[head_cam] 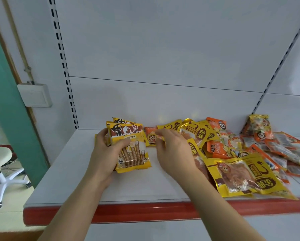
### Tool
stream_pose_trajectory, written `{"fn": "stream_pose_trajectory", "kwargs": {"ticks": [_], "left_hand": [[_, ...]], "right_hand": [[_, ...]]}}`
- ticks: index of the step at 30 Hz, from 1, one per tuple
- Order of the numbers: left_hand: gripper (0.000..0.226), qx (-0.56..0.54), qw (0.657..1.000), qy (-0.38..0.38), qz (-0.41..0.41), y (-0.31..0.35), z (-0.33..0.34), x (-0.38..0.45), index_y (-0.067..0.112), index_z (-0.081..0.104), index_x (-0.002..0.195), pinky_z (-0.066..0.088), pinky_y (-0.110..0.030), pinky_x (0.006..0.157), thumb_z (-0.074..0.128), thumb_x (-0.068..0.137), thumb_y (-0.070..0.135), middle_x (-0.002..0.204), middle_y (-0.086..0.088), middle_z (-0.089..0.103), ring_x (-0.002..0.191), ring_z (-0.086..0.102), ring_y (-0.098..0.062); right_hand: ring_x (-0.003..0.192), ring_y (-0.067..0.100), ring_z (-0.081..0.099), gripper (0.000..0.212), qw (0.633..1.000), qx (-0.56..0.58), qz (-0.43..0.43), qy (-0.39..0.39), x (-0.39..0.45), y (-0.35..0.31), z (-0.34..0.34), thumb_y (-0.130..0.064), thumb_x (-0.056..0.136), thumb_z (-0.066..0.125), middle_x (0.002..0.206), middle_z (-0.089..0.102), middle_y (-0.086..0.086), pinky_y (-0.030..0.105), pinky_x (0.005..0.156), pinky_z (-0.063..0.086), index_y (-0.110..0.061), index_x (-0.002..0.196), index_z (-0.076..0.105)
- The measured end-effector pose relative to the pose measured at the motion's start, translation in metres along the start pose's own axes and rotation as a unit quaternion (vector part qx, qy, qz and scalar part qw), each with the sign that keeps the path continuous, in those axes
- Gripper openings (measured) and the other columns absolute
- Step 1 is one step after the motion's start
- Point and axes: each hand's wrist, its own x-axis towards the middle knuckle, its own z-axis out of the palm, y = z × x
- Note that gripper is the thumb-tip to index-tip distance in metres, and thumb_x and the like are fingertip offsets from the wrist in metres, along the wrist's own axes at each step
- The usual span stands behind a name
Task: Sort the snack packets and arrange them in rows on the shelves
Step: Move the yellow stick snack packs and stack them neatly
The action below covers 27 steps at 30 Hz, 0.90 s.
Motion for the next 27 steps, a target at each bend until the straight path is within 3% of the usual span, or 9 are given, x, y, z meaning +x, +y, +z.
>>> {"fn": "stream_pose_trajectory", "kwargs": {"ticks": [3, 5, 8, 10, 14, 18, 20, 27], "left_hand": [[0.074, -0.015, 1.0, -0.027, 0.001, -0.002, 0.02, -0.004, 0.033, 0.043, 0.145, 0.06, -0.057, 0.088, 0.08, 0.086, 0.009, 0.117, 0.009, 0.072, 0.096, 0.078, -0.021], [0.074, -0.019, 0.999, -0.042, 0.004, -0.005, 0.033, -0.006, 0.032, 0.043, 0.145, 0.061, -0.054, 0.088, 0.08, 0.085, 0.008, 0.109, 0.012, 0.075, 0.093, 0.078, -0.018], [0.069, -0.018, 0.997, -0.071, -0.002, -0.012, 0.05, -0.013, 0.032, 0.045, 0.14, 0.061, -0.055, 0.087, 0.079, 0.086, 0.009, 0.111, 0.006, 0.077, 0.092, 0.078, -0.021], [0.069, -0.02, 0.997, -0.079, -0.005, -0.016, 0.061, -0.019, 0.032, 0.045, 0.142, 0.06, -0.056, 0.089, 0.079, 0.087, 0.011, 0.111, 0.004, 0.078, 0.094, 0.078, -0.023], [0.063, -0.019, 0.997, -0.067, 0.022, -0.018, 0.077, -0.033, 0.029, 0.05, 0.14, 0.061, -0.053, 0.087, 0.079, 0.087, 0.011, 0.108, 0.004, 0.079, 0.093, 0.078, -0.022], [0.062, -0.027, 0.998, -0.032, 0.049, -0.014, 0.084, -0.042, 0.027, 0.052, 0.141, 0.061, -0.053, 0.087, 0.079, 0.087, 0.011, 0.112, 0.002, 0.078, 0.096, 0.078, -0.023], [0.059, -0.023, 0.998, -0.031, 0.058, -0.014, 0.09, -0.048, 0.026, 0.053, 0.14, 0.06, -0.055, 0.089, 0.078, 0.088, 0.011, 0.115, 0.0, 0.077, 0.099, 0.077, -0.025], [0.076, 0.013, 1.0, -0.012, 0.018, -0.032, 0.123, -0.07, 0.035, 0.041, 0.147, 0.061, -0.053, 0.087, 0.08, 0.086, 0.012, 0.116, -0.003, 0.077, 0.094, 0.078, -0.024]], "right_hand": [[0.11, 0.025, 0.059, 0.029, 0.993, -0.091, 0.024, -0.072, -0.006, 0.028, -0.044, -0.032, 0.099, 0.053, 0.116, 0.066, -0.001, 0.036, 0.084, 0.051, -0.022, 0.124, 0.064], [0.121, 0.025, 0.054, 0.045, 0.977, -0.147, 0.062, -0.142, -0.015, 0.048, -0.074, -0.05, 0.096, 0.053, 0.127, 0.062, -0.001, 0.039, 0.094, 0.048, -0.027, 0.134, 0.056], [0.15, 0.026, 0.023, 0.081, 0.92, -0.256, 0.103, -0.279, -0.039, 0.07, -0.1, -0.08, 0.086, 0.04, 0.161, 0.031, -0.002, 0.051, 0.119, 0.024, -0.037, 0.153, 0.03], [0.154, 0.027, 0.007, 0.088, 0.898, -0.29, 0.099, -0.314, -0.057, 0.077, -0.096, -0.087, 0.083, 0.025, 0.167, 0.014, -0.004, 0.059, 0.121, 0.011, -0.04, 0.157, 0.015], [0.154, 0.029, 0.001, 0.084, 0.929, -0.266, 0.022, -0.258, -0.07, 0.069, -0.062, -0.085, 0.085, 0.005, 0.166, 0.017, 0.0, 0.063, 0.12, 0.003, -0.042, 0.156, 0.014], [0.151, 0.029, 0.017, 0.069, 0.957, -0.184, -0.037, -0.223, -0.067, 0.066, -0.045, -0.077, 0.093, 0.007, 0.156, 0.037, -0.003, 0.063, 0.12, 0.007, -0.043, 0.149, 0.028], [0.148, 0.022, 0.026, 0.065, 0.966, -0.147, -0.06, -0.203, -0.07, 0.077, -0.051, -0.071, 0.097, 0.009, 0.151, 0.043, -0.01, 0.058, 0.121, 0.01, -0.04, 0.148, 0.033], [0.141, 0.018, 0.036, 0.061, 0.966, -0.178, -0.068, -0.177, -0.066, 0.166, -0.105, -0.067, 0.09, 0.029, 0.141, 0.053, -0.011, 0.056, 0.118, 0.023, -0.035, 0.131, 0.06]]}}
